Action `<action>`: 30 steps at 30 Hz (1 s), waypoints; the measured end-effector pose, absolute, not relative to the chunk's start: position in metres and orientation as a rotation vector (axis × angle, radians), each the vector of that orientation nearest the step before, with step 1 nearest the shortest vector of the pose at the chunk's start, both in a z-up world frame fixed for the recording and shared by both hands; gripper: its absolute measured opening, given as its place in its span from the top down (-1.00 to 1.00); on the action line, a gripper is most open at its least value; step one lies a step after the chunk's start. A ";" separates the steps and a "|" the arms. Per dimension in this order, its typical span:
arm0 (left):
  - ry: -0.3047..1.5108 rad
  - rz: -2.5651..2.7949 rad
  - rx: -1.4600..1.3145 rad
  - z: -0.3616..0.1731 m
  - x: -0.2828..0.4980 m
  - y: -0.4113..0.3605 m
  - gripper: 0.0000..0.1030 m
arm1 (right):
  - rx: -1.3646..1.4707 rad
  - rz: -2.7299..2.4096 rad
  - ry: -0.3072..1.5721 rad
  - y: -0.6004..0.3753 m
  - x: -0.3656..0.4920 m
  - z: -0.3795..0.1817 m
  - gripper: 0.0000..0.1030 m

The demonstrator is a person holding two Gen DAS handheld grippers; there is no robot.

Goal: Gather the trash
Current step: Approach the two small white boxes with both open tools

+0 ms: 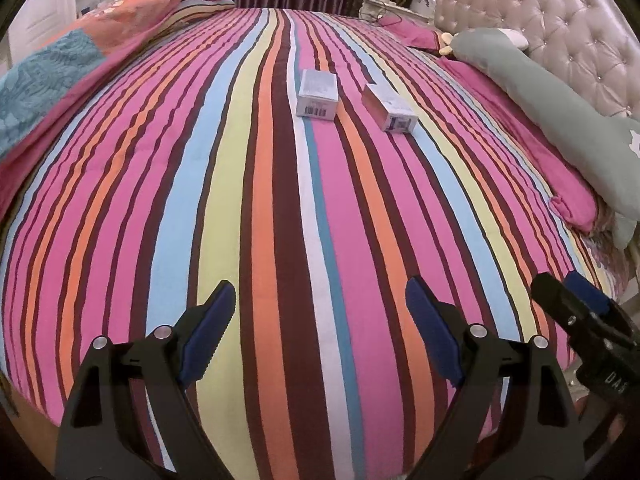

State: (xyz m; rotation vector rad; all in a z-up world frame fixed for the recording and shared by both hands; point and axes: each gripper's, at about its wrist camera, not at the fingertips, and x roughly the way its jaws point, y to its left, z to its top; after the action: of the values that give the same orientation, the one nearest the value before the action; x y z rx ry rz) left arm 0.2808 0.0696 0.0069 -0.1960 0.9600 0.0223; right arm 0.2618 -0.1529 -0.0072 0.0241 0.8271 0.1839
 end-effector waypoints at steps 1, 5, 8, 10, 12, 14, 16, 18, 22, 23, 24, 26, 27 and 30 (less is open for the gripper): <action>0.958 0.023 -0.202 0.007 0.285 0.071 -0.64 | 0.022 0.185 0.827 -0.152 0.265 -0.008 -0.85; 0.955 0.029 -0.202 0.006 0.301 0.072 -0.64 | 0.009 0.192 0.826 -0.147 0.279 -0.008 -0.85; 0.947 0.034 -0.206 0.007 0.311 0.075 -0.64 | -0.003 0.200 0.821 -0.144 0.291 -0.008 -0.85; 0.944 0.039 -0.207 0.007 0.318 0.077 -0.64 | -0.015 0.203 0.820 -0.140 0.298 -0.008 -0.85; 0.941 0.048 -0.209 0.008 0.327 0.080 -0.64 | -0.021 0.208 0.820 -0.137 0.306 -0.009 -0.85; 0.937 0.052 -0.215 0.008 0.336 0.083 -0.64 | -0.028 0.209 0.819 -0.134 0.314 -0.010 -0.85; 0.935 0.051 -0.225 0.009 0.347 0.086 -0.64 | -0.031 0.212 0.817 -0.132 0.321 -0.011 -0.85; 0.940 0.049 -0.228 0.008 0.360 0.089 -0.64 | -0.040 0.217 0.813 -0.128 0.327 -0.012 -0.85; 0.945 0.045 -0.222 0.007 0.383 0.092 -0.64 | -0.064 0.223 0.818 -0.121 0.345 -0.017 -0.85; 0.947 0.045 -0.224 0.006 0.389 0.093 -0.64 | -0.065 0.225 0.821 -0.120 0.349 -0.019 -0.85; 0.949 0.046 -0.226 0.005 0.395 0.095 -0.64 | -0.068 0.226 0.822 -0.118 0.354 -0.019 -0.85; 0.954 0.048 -0.228 0.003 0.406 0.097 -0.64 | -0.073 0.227 0.824 -0.116 0.363 -0.021 -0.85; 0.956 0.049 -0.229 0.002 0.411 0.098 -0.64 | -0.075 0.228 0.825 -0.115 0.367 -0.022 -0.85; 0.963 0.039 -0.244 -0.001 0.425 0.100 -0.64 | -0.080 0.230 0.829 -0.112 0.378 -0.024 -0.85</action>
State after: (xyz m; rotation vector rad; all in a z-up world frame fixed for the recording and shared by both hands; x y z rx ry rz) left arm 0.4254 0.1004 -0.0014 -0.2435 0.9634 0.0388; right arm 0.3780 -0.1118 -0.0245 -0.0802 0.8290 0.2298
